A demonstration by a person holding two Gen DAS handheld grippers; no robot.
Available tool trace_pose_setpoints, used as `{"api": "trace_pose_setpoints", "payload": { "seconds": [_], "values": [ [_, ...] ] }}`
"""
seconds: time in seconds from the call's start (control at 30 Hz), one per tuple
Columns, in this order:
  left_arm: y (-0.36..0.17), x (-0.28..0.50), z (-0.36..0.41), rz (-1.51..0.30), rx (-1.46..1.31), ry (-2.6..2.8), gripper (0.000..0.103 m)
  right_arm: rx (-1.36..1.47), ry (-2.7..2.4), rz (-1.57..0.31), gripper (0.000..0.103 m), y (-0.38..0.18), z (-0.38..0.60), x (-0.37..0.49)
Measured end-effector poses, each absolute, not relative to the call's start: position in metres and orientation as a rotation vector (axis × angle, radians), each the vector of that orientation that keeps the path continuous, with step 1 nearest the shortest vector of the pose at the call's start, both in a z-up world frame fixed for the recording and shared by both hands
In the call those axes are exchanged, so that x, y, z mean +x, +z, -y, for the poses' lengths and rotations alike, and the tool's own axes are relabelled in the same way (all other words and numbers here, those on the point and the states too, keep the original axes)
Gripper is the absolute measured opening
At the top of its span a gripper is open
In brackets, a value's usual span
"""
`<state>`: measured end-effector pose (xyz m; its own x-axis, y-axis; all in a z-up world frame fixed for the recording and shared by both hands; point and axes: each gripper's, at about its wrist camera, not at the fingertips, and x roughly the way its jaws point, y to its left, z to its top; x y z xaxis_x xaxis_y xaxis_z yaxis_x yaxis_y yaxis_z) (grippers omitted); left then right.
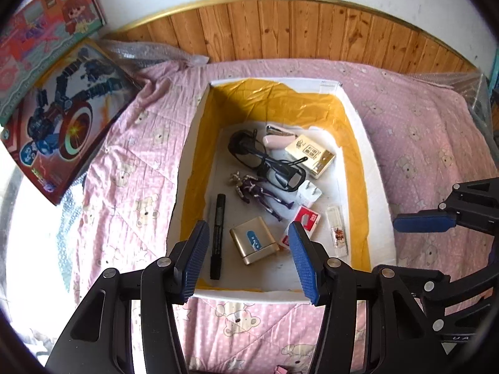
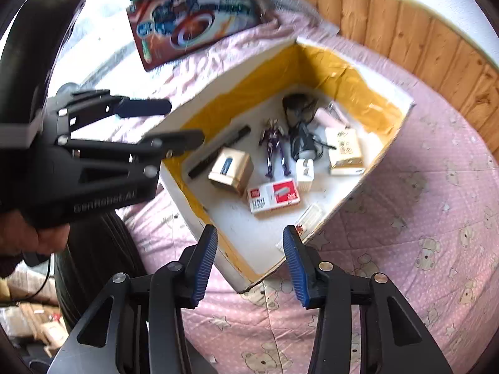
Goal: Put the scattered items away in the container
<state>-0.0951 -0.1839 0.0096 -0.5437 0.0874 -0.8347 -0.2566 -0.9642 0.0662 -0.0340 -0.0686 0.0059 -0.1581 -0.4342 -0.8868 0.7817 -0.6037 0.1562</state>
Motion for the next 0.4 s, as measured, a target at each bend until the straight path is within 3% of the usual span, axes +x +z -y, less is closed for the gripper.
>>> {"api": "trace_pose_setpoints", "payload": {
  "seconds": [0.2, 0.4],
  "values": [
    [0.026, -0.058, 0.185, -0.124, -1.297, 2.711, 0.065, 1.105, -2.030, -0.386, 0.054, 0.024, 0.053, -0.011],
    [0.034, -0.030, 0.194, 0.006, -1.276, 2.789, 0.066, 1.094, -2.074, -0.348, 0.055, 0.022, 0.044, 0.003]
  ]
}}
